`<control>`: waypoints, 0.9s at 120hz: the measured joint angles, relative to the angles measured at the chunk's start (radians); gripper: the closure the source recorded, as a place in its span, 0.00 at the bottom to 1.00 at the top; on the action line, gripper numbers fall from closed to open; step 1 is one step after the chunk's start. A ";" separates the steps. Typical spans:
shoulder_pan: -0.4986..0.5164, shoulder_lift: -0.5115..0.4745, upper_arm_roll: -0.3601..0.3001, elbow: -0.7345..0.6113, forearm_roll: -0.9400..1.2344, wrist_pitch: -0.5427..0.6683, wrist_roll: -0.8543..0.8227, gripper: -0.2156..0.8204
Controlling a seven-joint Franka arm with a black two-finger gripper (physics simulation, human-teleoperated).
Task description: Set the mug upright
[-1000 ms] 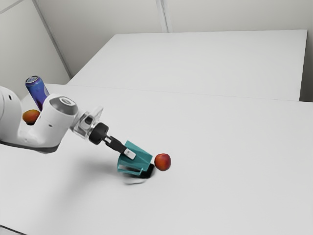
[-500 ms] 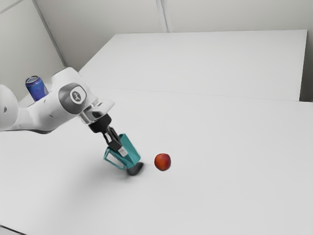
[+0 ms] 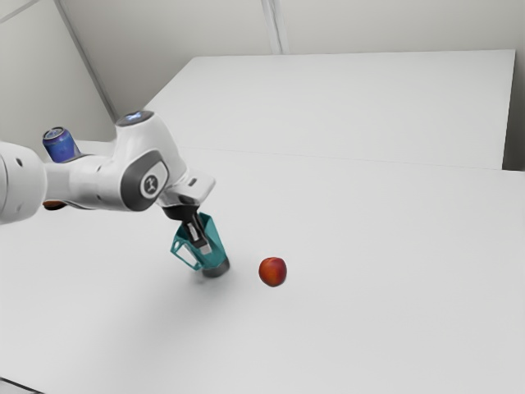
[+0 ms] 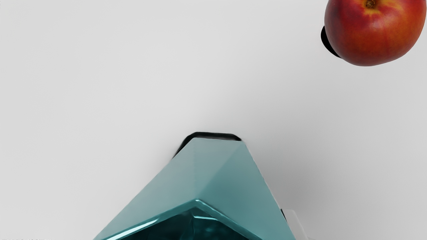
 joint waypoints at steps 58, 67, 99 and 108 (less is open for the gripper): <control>0.009 0.029 0.000 -0.011 0.015 0.040 -0.128 0.57; 0.007 0.027 0.000 -0.011 0.015 0.041 -0.140 0.48; 0.006 -0.103 -0.019 0.010 0.019 -0.022 -0.175 0.30; 0.006 -0.129 -0.022 0.070 0.019 -0.082 -0.196 0.28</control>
